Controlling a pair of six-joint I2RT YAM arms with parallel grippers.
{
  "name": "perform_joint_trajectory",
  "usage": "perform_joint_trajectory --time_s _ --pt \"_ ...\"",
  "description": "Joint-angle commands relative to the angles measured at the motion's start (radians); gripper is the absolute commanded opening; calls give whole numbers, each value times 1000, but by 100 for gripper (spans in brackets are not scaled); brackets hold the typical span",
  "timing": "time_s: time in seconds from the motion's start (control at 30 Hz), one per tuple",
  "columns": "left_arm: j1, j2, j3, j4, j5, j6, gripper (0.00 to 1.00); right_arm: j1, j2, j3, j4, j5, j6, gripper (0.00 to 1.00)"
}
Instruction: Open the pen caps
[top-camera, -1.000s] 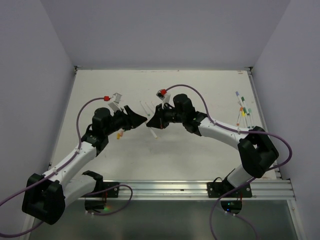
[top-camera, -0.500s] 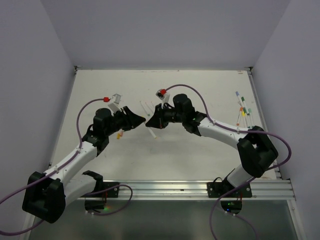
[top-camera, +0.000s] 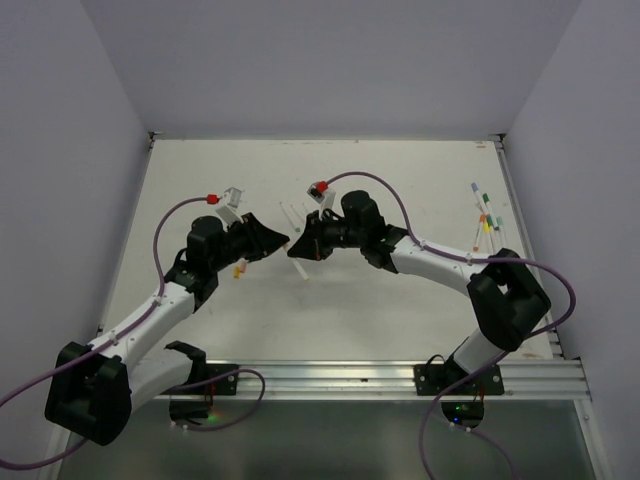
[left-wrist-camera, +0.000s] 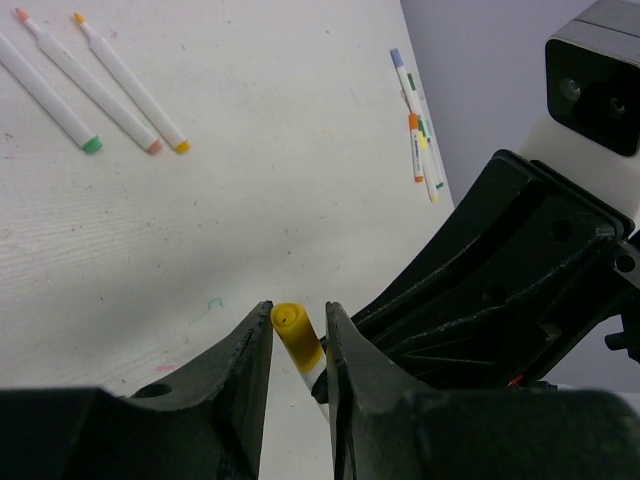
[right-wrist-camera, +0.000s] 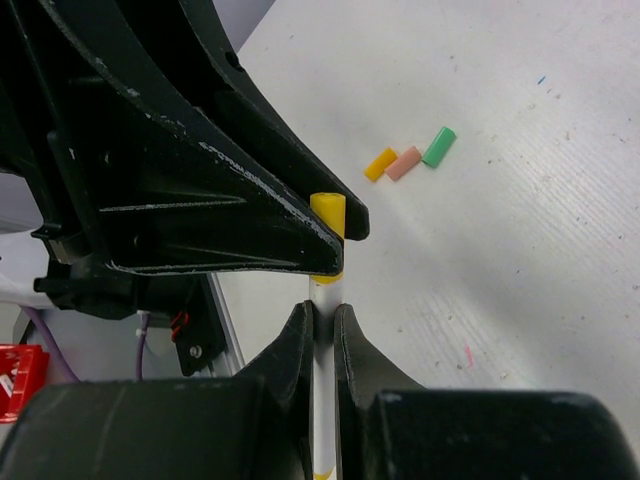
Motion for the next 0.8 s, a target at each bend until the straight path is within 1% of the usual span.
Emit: perform_joint_trajectory --time_s 0.0,0.1,0.17,0.23,0.3,0.33,0.4,0.43,0.5,0.6,0.67,0.7,0.77 --pt "-11 -13 9 37 5 -3 30 11 11 19 81 -17 27 0" --pt "-11 -15 8 33 4 -3 29 15 19 27 90 -19 33 0" --pt "-11 -15 10 33 2 -1 20 18 25 27 93 -19 36 0" --pt "-11 -16 13 29 -1 -1 1 21 26 24 98 -20 38 0" --pt "-11 -19 14 18 -5 -1 0 23 28 22 95 -17 36 0" --pt "-11 -22 14 15 -13 -1 0 23 28 21 90 -16 32 5" --pt "-11 -25 20 4 -19 -7 0 28 34 18 85 -19 25 20" --pt "-11 -24 20 4 -22 -13 0 28 36 15 85 -11 24 29" --pt "-11 -28 22 4 -25 -32 0 34 46 10 88 -8 22 34" --pt "-11 -36 23 6 -30 -50 0 44 57 10 95 -3 27 37" --pt "-11 -42 28 10 -28 -58 0 51 71 13 96 4 28 35" --pt "-11 -44 28 13 -24 -65 0 52 75 16 95 3 27 27" --pt "-11 -44 31 24 -19 -70 0 60 85 21 95 16 30 0"
